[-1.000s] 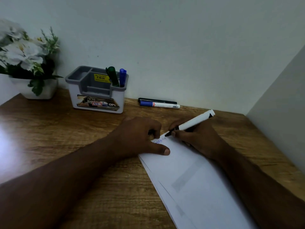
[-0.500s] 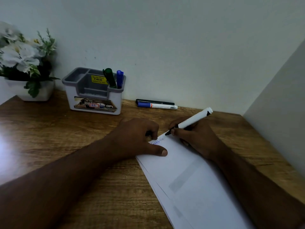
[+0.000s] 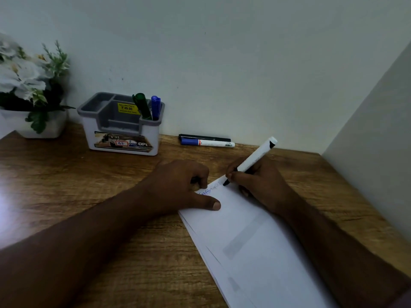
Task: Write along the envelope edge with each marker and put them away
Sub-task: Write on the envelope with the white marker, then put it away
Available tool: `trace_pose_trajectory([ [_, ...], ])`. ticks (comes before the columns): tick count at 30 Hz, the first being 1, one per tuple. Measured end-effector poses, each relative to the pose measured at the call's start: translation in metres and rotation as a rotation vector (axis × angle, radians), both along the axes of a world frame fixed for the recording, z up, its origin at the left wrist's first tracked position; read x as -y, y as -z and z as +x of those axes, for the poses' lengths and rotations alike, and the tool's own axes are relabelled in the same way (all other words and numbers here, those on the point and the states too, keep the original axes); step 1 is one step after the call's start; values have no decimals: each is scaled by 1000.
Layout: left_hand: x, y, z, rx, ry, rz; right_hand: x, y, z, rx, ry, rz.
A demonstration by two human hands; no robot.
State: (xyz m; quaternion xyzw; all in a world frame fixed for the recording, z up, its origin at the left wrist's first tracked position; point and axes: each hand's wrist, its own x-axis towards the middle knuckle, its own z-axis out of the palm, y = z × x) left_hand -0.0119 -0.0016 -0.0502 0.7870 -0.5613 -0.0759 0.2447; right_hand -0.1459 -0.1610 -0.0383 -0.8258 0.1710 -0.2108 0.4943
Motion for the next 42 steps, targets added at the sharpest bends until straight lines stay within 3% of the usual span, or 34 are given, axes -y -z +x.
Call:
trace_pose_trajectory([
  [3, 0, 0, 0, -3, 2, 6, 1, 0, -1, 65, 24, 59],
  [17, 0, -2, 0, -25, -2, 34, 0, -1, 2, 13, 63, 6],
  [22, 0, -2, -2, -21, -9, 12, -13, -2, 1, -17, -137, -143],
  [25, 0, -2, -2, -18, -7, 22, -5, -3, 4, -37, -15, -216],
  [28, 0, -3, -2, -18, -7, 30, 7, -3, 5, -39, 135, -131],
  [32, 0, -3, -2, -28, -3, 29, 7, -2, 3, 29, 102, -13],
  [42, 0, -2, -2, -16, -6, 17, 5, -1, 12, -68, 34, -218],
])
